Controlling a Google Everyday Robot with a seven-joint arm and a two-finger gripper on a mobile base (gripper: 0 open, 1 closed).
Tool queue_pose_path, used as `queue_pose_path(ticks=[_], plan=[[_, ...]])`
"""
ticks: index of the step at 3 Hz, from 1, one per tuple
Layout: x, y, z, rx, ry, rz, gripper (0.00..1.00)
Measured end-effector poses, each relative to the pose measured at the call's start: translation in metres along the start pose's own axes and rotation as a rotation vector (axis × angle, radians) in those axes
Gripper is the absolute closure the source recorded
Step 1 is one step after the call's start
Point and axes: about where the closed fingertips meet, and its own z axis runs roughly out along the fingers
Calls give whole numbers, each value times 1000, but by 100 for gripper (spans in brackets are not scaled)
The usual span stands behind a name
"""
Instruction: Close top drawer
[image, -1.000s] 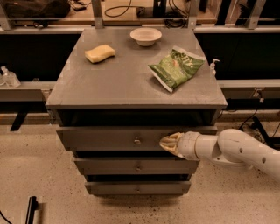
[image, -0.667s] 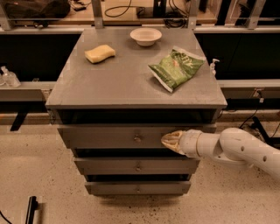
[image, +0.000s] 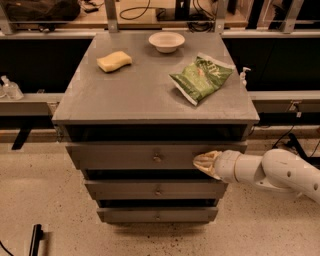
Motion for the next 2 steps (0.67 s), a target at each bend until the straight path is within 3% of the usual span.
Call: queue_pose_path(ticks=[1, 2], plan=[[9, 9, -28, 3, 1, -17, 100], [13, 8, -67, 45, -44, 11, 100]])
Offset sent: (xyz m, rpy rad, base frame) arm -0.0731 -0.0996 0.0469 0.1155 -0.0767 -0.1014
